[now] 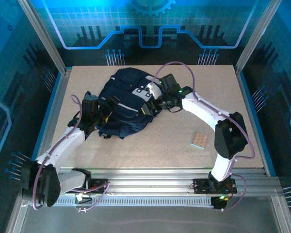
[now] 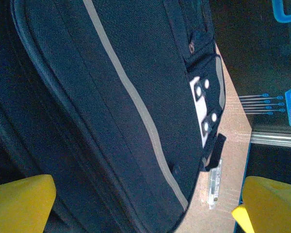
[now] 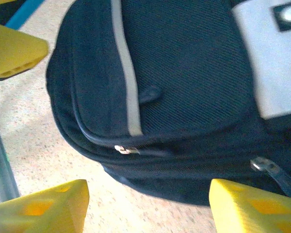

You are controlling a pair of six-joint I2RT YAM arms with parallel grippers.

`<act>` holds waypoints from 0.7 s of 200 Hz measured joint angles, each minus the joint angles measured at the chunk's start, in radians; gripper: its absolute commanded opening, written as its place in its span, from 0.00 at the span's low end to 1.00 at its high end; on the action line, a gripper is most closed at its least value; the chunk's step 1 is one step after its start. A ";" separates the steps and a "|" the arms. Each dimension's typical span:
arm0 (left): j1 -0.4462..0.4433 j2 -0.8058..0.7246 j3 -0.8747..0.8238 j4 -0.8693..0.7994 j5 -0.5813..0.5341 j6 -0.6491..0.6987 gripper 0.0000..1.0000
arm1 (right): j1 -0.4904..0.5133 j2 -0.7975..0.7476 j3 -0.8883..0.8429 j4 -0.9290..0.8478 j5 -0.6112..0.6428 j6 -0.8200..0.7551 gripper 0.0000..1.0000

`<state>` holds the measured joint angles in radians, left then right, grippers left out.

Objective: Pack books, pencil case, and school supplies into a backpack

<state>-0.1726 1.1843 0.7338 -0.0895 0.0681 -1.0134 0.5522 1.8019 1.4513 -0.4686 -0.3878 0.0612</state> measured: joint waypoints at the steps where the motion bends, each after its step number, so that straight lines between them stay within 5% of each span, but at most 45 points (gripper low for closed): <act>1: 0.001 0.002 0.000 0.002 0.000 0.000 0.99 | 0.002 0.003 0.000 0.004 -0.002 0.001 0.72; 140: 0.044 0.267 -0.137 0.381 0.106 -0.043 0.99 | 0.062 0.182 -0.006 0.187 -0.093 0.187 0.81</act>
<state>-0.1284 1.4509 0.5972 0.2920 0.1741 -1.0569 0.6144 1.9842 1.4448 -0.2813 -0.4808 0.2481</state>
